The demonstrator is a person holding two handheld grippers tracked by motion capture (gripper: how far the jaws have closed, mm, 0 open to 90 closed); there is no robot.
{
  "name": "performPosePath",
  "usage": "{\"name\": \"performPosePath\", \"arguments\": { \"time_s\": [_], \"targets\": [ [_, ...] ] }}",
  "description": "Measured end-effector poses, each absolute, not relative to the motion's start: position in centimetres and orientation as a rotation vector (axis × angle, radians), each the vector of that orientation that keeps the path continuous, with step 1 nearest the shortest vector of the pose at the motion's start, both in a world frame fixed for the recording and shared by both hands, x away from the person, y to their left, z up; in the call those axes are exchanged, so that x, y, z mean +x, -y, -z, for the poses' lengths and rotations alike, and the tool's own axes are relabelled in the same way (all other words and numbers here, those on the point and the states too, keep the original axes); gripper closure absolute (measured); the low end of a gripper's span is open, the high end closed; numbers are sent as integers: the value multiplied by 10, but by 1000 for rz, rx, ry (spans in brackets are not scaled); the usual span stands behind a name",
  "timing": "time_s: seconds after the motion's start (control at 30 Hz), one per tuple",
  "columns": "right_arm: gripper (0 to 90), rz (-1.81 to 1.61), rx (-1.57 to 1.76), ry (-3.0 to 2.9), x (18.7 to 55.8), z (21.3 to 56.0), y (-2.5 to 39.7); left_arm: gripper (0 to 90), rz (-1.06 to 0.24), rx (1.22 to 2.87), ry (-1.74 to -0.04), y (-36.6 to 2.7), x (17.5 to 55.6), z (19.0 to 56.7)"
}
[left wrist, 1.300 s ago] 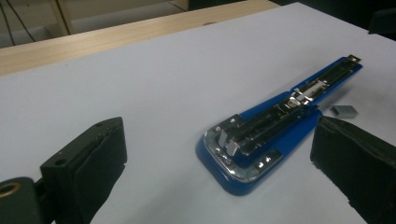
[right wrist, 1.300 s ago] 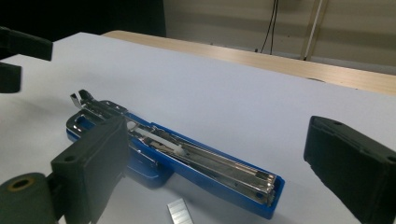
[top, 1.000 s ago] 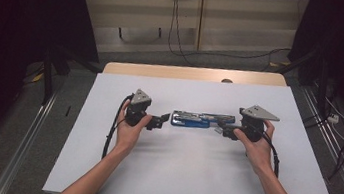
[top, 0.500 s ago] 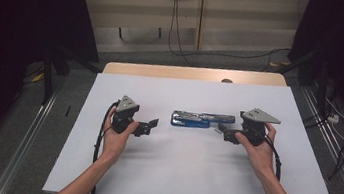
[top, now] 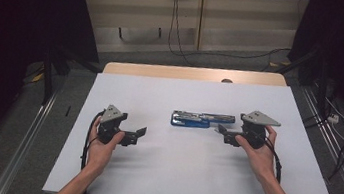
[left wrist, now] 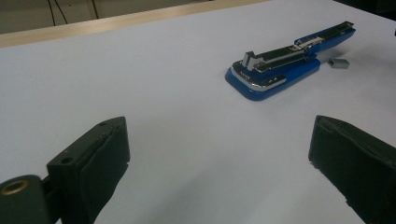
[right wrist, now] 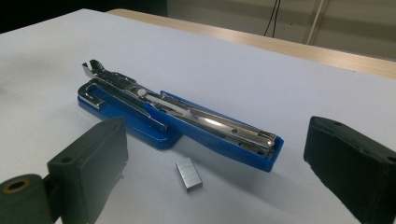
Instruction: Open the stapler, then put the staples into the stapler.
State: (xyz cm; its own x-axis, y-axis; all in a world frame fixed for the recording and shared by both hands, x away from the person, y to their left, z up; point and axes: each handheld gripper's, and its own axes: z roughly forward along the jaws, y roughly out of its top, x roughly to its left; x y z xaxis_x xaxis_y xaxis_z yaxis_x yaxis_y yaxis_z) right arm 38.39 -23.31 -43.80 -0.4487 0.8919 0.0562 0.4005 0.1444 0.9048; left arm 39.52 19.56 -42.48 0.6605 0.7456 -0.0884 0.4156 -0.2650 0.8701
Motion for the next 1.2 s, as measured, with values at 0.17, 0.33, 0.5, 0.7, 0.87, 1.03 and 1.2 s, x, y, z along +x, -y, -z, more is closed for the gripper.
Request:
{"name": "performPosePath", "arguments": {
  "time_s": [0.17, 0.33, 0.5, 0.7, 0.87, 1.03, 1.2],
  "targets": [
    [61, -1266, 1231, -1922, 379, 436, 235, 52, -421, 1885, -921, -204, 384, 424],
    [62, -1283, 1249, -1905, 372, 439, 243, 47, -435, 1890, -915, -208, 373, 422],
    [62, -1294, 1264, -1909, 368, 438, 244, 47, -439, 1880, -909, -214, 357, 420],
    [67, -1301, 1258, -1930, 368, 438, 241, 47, -464, 1892, -910, -216, 355, 421],
    [55, -1313, 1249, -1958, 368, 437, 240, 47, -471, 1903, -902, -213, 353, 421],
    [52, -1292, 1249, -2029, 371, 435, 238, 47, -458, 1893, -906, -212, 352, 422],
    [64, -1289, 1247, -2104, 376, 431, 234, 47, -455, 1897, -908, -213, 351, 422]
  ]
}}
